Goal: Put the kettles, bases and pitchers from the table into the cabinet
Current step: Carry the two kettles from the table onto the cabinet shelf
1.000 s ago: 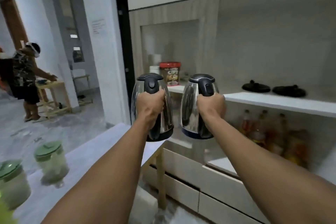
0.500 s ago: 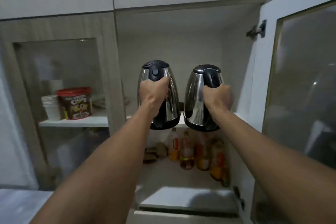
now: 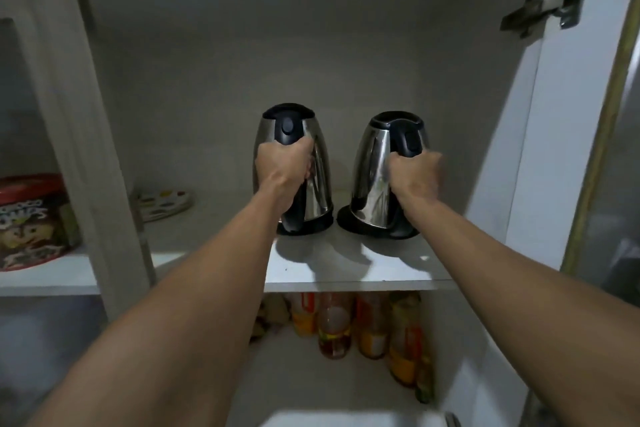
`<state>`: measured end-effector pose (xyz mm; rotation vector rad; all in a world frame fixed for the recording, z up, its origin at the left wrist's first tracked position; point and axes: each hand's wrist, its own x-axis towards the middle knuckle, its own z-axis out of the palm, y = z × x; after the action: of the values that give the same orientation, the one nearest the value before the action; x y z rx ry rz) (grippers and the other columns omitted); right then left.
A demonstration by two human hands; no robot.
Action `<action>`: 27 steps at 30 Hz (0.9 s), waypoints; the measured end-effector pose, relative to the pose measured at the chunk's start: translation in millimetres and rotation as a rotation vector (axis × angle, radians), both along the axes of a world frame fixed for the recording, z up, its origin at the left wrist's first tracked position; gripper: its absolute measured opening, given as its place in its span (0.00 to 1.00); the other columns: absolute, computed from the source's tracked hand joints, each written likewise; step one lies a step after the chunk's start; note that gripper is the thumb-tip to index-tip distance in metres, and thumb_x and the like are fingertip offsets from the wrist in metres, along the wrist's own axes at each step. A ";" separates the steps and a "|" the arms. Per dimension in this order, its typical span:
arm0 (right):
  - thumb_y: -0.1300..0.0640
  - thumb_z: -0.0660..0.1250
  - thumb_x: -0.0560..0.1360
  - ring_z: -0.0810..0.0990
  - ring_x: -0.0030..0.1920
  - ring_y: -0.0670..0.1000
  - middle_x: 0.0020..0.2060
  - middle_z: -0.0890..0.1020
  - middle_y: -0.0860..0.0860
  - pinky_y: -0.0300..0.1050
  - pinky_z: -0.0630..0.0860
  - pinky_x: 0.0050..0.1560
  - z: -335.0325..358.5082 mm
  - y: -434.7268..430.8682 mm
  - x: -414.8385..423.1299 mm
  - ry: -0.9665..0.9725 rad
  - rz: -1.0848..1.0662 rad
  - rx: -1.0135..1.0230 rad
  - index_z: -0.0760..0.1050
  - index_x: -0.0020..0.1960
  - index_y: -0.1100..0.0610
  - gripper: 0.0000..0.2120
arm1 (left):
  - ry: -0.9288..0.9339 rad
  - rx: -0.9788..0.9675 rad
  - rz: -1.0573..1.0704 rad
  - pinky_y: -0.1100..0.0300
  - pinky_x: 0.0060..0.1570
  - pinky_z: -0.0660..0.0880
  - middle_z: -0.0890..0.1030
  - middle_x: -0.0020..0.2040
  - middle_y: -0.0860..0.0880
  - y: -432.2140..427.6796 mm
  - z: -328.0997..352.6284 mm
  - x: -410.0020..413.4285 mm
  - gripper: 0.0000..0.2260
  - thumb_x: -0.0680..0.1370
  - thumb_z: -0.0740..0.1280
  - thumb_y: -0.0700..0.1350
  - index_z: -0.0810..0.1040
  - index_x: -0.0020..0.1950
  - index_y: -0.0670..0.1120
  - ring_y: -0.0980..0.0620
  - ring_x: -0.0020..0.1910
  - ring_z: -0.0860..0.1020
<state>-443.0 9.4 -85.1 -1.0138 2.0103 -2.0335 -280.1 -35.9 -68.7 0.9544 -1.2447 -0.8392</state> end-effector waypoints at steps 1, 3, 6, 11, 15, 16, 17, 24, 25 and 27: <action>0.57 0.66 0.66 0.83 0.41 0.61 0.32 0.79 0.54 0.53 0.81 0.43 -1.8 -16.7 -2.3 0.008 -0.018 -0.008 0.76 0.36 0.56 0.03 | -0.006 -0.003 -0.001 0.62 0.26 0.70 0.75 0.24 0.49 -16.7 -1.9 -0.6 0.09 0.70 0.68 0.43 0.75 0.29 0.45 0.53 0.21 0.71; 0.56 0.67 0.66 0.83 0.42 0.62 0.34 0.80 0.55 0.54 0.81 0.44 -3.6 -46.0 -4.7 0.021 -0.054 -0.016 0.77 0.37 0.56 0.03 | -0.010 -0.008 -0.022 0.65 0.24 0.68 0.74 0.24 0.49 -48.0 -3.7 -0.8 0.12 0.71 0.69 0.44 0.74 0.29 0.45 0.55 0.19 0.70; 0.56 0.68 0.68 0.83 0.44 0.62 0.39 0.83 0.57 0.55 0.82 0.46 -4.4 -81.8 -5.7 0.008 -0.072 -0.005 0.78 0.40 0.57 0.04 | -0.039 0.023 -0.070 0.66 0.22 0.66 0.73 0.24 0.48 -88.6 -7.2 -1.3 0.12 0.72 0.68 0.42 0.72 0.29 0.44 0.56 0.17 0.69; 0.56 0.68 0.71 0.83 0.45 0.62 0.40 0.83 0.60 0.48 0.74 0.38 -15.8 -124.9 -14.3 -0.039 -0.135 0.031 0.79 0.42 0.61 0.08 | -0.071 0.060 -0.129 0.65 0.23 0.66 0.72 0.26 0.47 -136.6 -21.3 -6.2 0.08 0.73 0.66 0.41 0.72 0.34 0.43 0.54 0.19 0.69; 0.52 0.67 0.70 0.85 0.44 0.61 0.42 0.84 0.60 0.51 0.81 0.41 -13.9 -143.5 -22.1 -0.068 -0.160 0.072 0.80 0.45 0.63 0.14 | -0.017 0.141 -0.131 0.66 0.23 0.66 0.73 0.21 0.50 -163.0 -26.0 -10.9 0.11 0.73 0.67 0.42 0.73 0.31 0.43 0.55 0.15 0.69; 0.51 0.67 0.69 0.85 0.43 0.61 0.42 0.85 0.60 0.54 0.83 0.43 -12.3 -148.0 -23.2 -0.072 -0.157 0.075 0.81 0.47 0.63 0.16 | -0.012 0.144 -0.146 0.65 0.24 0.66 0.73 0.21 0.50 -167.6 -25.7 -11.7 0.12 0.73 0.67 0.42 0.72 0.30 0.43 0.54 0.16 0.69; 0.49 0.66 0.66 0.85 0.42 0.62 0.41 0.85 0.60 0.56 0.84 0.43 -11.4 -152.7 -24.0 -0.071 -0.155 0.073 0.81 0.47 0.63 0.18 | -0.017 0.144 -0.164 0.63 0.26 0.67 0.73 0.22 0.49 -170.9 -24.8 -11.7 0.12 0.73 0.67 0.42 0.72 0.30 0.43 0.52 0.18 0.68; 0.52 0.66 0.66 0.85 0.42 0.61 0.43 0.84 0.61 0.56 0.84 0.41 -8.7 -158.2 -17.2 -0.034 -0.095 0.104 0.80 0.49 0.64 0.18 | -0.049 0.188 -0.190 0.62 0.26 0.66 0.71 0.20 0.49 -166.9 -20.0 -14.3 0.12 0.72 0.64 0.40 0.70 0.29 0.44 0.53 0.17 0.67; 0.52 0.66 0.65 0.85 0.42 0.61 0.44 0.84 0.61 0.57 0.84 0.41 -9.6 -155.3 -16.3 -0.042 -0.085 0.102 0.80 0.51 0.63 0.19 | -0.046 0.191 -0.183 0.62 0.26 0.66 0.71 0.20 0.49 -163.2 -20.0 -15.4 0.12 0.72 0.64 0.40 0.69 0.28 0.44 0.53 0.16 0.67; 0.51 0.65 0.63 0.85 0.43 0.63 0.44 0.84 0.61 0.59 0.84 0.42 -12.4 -149.0 -14.8 -0.058 -0.078 0.089 0.79 0.51 0.63 0.21 | -0.045 0.184 -0.187 0.63 0.24 0.66 0.70 0.21 0.48 -154.6 -19.1 -16.7 0.12 0.73 0.64 0.39 0.69 0.28 0.43 0.54 0.16 0.66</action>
<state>-457.8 -139.6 -97.5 -0.8634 2.1213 -1.9663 -296.8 -190.5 -87.8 1.0185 -1.3270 -1.0986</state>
